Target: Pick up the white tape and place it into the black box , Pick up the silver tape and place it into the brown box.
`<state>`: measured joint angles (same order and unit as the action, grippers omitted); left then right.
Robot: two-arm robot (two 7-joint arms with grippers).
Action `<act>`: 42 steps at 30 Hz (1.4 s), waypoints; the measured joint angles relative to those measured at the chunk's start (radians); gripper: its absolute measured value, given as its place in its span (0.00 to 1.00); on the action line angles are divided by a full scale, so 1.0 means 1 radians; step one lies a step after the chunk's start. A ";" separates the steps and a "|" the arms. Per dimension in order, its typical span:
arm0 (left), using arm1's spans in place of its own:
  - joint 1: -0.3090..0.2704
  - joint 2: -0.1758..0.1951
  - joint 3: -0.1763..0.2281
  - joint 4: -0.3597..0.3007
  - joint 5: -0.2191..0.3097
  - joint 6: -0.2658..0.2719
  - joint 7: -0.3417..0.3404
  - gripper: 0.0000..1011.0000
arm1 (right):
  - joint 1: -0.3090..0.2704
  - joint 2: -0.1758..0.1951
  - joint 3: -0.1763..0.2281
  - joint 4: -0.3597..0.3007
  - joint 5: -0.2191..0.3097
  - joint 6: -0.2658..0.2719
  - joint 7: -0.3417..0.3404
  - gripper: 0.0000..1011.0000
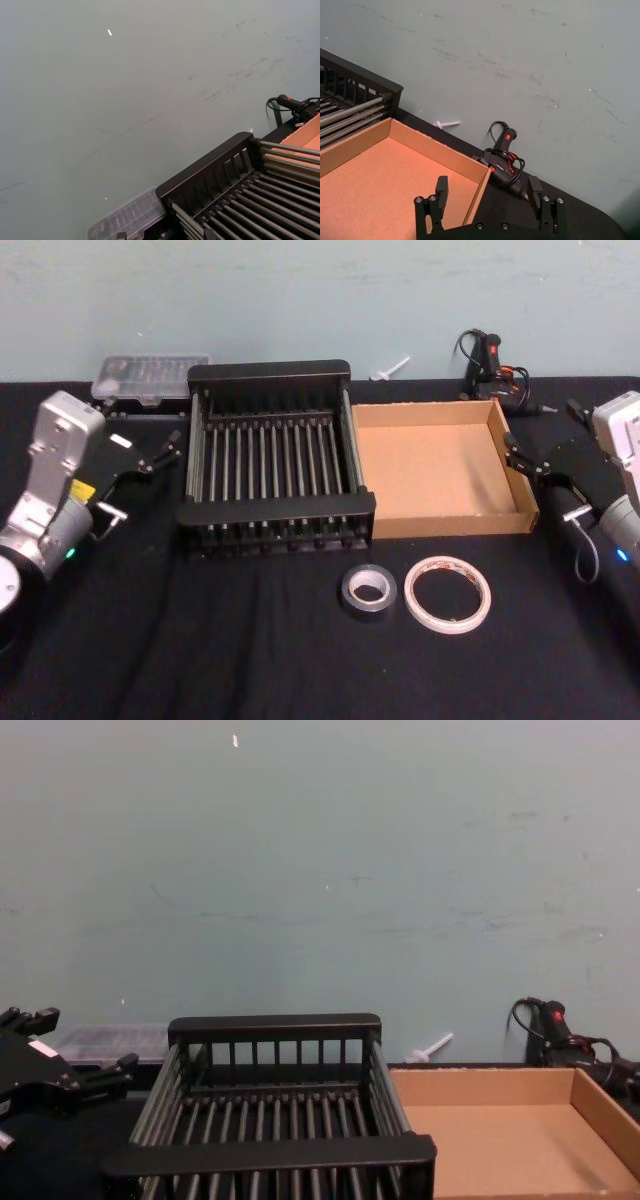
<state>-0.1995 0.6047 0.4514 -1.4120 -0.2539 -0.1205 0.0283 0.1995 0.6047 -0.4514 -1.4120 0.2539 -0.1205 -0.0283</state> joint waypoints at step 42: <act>0.000 0.000 0.000 0.000 0.000 0.000 0.000 0.99 | -0.096 -0.012 0.077 -0.109 0.020 0.018 0.060 0.99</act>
<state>-0.1995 0.6047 0.4514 -1.4120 -0.2539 -0.1205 0.0283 0.1036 0.5922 -0.3742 -1.5207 0.2741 -0.1025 0.0314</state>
